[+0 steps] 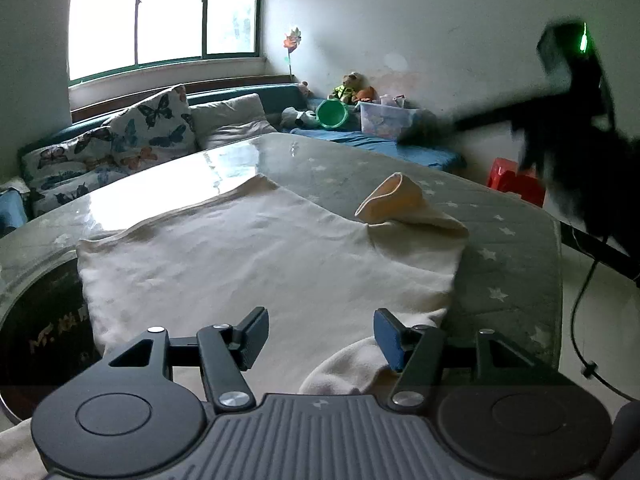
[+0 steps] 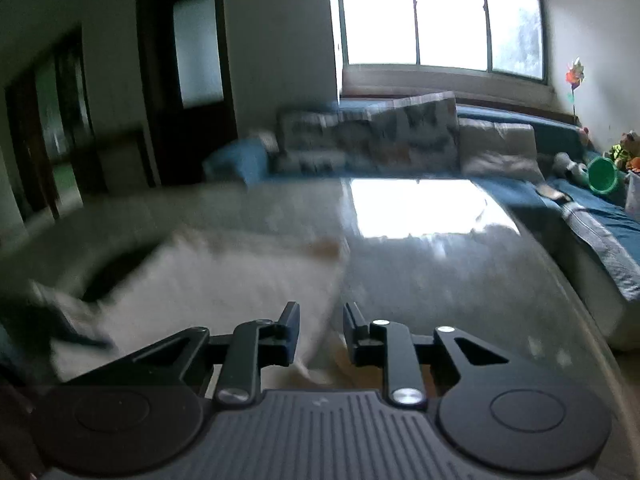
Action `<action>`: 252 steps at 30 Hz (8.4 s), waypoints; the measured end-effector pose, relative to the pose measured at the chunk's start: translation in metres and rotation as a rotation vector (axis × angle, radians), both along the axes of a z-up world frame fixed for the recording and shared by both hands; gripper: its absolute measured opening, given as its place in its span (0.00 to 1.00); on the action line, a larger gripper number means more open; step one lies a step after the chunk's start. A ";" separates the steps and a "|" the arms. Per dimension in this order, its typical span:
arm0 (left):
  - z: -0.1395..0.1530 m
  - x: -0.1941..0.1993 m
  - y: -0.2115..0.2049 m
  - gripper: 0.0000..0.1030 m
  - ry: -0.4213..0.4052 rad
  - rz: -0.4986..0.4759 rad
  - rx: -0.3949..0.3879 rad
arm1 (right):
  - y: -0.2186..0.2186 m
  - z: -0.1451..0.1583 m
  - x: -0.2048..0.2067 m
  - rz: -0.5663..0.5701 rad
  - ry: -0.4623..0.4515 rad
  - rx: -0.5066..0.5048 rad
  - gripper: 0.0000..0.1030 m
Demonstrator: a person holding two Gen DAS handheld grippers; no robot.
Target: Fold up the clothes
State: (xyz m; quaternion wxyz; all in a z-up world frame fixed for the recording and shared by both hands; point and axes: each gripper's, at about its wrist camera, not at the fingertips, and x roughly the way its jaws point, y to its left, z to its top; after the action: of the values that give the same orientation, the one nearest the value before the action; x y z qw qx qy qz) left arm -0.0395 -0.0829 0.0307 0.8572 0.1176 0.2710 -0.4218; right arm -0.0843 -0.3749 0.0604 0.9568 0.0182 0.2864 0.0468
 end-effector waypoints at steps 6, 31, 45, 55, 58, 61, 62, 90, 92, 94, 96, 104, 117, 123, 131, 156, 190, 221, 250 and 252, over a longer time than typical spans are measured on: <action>-0.004 0.003 -0.001 0.63 0.010 0.010 0.011 | -0.012 -0.037 0.024 -0.054 0.106 -0.020 0.24; -0.012 0.010 0.005 0.66 0.038 0.059 0.016 | 0.008 -0.052 0.060 -0.007 0.098 -0.101 0.05; -0.007 0.004 0.022 0.66 0.020 0.109 -0.011 | 0.019 0.069 0.006 0.070 -0.206 0.212 0.04; -0.008 0.002 0.040 0.66 0.029 0.168 -0.021 | 0.098 0.058 0.013 0.334 -0.164 0.253 0.21; -0.008 0.002 0.045 0.66 0.030 0.177 -0.020 | 0.100 0.050 0.007 0.347 -0.144 0.217 0.22; -0.007 0.003 0.049 0.66 0.028 0.186 -0.025 | 0.084 0.040 0.000 0.293 -0.105 0.153 0.23; -0.007 0.003 0.050 0.66 0.027 0.189 -0.028 | 0.077 0.035 -0.002 0.267 -0.083 0.127 0.23; -0.014 0.019 0.027 0.55 0.023 0.192 0.019 | 0.043 -0.060 -0.055 0.122 0.119 0.073 0.49; -0.014 0.019 0.026 0.55 0.017 0.194 0.031 | 0.045 -0.061 -0.051 0.120 0.118 0.065 0.53; -0.014 0.019 0.026 0.55 0.020 0.197 0.029 | 0.050 -0.063 -0.047 0.119 0.117 0.050 0.54; -0.014 0.020 0.025 0.55 0.024 0.199 0.026 | 0.057 -0.065 -0.045 0.123 0.106 0.033 0.55; -0.019 0.020 0.019 0.55 0.021 0.184 0.055 | 0.072 -0.067 -0.051 0.083 0.019 -0.104 0.48; -0.014 0.017 0.022 0.55 0.009 0.158 0.059 | 0.033 -0.037 -0.059 0.080 0.014 0.133 0.44; -0.008 0.018 0.016 0.55 -0.007 0.160 0.045 | 0.008 -0.041 -0.006 -0.024 0.065 0.235 0.42; -0.016 0.023 0.009 0.55 0.006 0.155 0.069 | 0.008 -0.067 0.032 -0.056 0.125 0.308 0.42; -0.019 0.019 0.011 0.56 0.008 0.146 0.063 | 0.049 -0.054 0.026 0.036 0.030 0.052 0.17; 0.006 -0.025 0.135 0.57 0.020 0.589 -0.028 | 0.168 -0.057 0.029 0.497 0.078 -0.061 0.32; 0.029 0.009 0.214 0.06 0.086 1.028 -0.244 | 0.128 -0.037 -0.006 0.389 0.012 0.004 0.41; 0.047 -0.004 -0.002 0.27 0.161 0.262 -0.245 | 0.057 -0.044 -0.026 0.189 0.007 0.105 0.41; 0.046 -0.006 0.019 0.27 0.120 0.290 -0.216 | 0.056 -0.044 -0.026 0.184 0.008 0.105 0.41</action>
State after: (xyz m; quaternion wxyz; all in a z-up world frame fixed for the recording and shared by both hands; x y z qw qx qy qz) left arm -0.0453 -0.0637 0.0770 0.8990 -0.0409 0.2887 -0.3269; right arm -0.1104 -0.3189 0.0167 0.9450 0.0420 0.2879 0.1492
